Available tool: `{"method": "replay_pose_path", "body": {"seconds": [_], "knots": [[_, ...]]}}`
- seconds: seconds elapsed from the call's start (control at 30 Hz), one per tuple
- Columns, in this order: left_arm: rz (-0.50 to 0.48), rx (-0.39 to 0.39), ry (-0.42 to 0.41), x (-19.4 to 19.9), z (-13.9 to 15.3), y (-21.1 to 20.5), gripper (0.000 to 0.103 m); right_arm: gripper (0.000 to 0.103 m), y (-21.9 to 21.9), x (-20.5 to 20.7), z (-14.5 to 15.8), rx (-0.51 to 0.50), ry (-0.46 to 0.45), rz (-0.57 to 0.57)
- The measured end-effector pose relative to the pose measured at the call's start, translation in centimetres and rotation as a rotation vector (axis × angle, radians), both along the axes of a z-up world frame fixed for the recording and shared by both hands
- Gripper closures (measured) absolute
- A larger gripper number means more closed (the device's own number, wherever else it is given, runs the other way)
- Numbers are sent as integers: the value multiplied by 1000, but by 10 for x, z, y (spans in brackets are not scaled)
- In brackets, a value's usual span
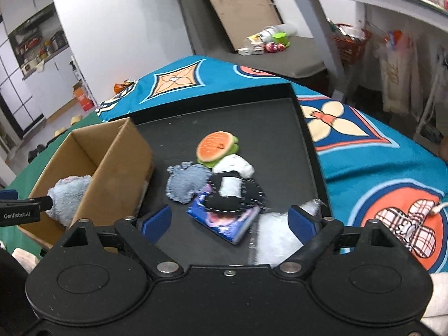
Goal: Organize soft objects
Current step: 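Grasp the clear plastic bag of white filling with the right tool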
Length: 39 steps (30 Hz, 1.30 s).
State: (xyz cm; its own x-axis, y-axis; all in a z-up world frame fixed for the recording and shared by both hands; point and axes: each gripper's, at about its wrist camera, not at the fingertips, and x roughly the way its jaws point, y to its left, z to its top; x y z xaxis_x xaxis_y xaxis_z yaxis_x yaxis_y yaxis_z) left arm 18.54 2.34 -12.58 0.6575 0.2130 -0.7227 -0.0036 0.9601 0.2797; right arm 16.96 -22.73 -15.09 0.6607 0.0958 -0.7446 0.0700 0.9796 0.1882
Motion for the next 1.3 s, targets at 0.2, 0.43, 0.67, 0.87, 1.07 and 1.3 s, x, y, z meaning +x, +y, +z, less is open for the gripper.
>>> {"method": "replay_pose_path", "body": {"seconds": [0.2,0.43,0.67,0.87,1.07,1.3], "knots": [[-16,62,-2,0,-2,-12,22,33,-29,-5,-9,67,8,-19],[-3,100,11,4,-3,-19,22,49,-60,-5,-26,126,36,-48],[-21,187,27,6,-9,-33,22,57,-88,4,-40,251,75,-98],[-24,221,45,10,-13,-40,22,58,-87,10,-52,284,124,-85],[-28,254,45,10,-14,-43,22,76,-87,10,-59,315,137,-97],[-21,241,42,8,-12,-42,22,81,-82,8,-50,294,97,-91]]}}
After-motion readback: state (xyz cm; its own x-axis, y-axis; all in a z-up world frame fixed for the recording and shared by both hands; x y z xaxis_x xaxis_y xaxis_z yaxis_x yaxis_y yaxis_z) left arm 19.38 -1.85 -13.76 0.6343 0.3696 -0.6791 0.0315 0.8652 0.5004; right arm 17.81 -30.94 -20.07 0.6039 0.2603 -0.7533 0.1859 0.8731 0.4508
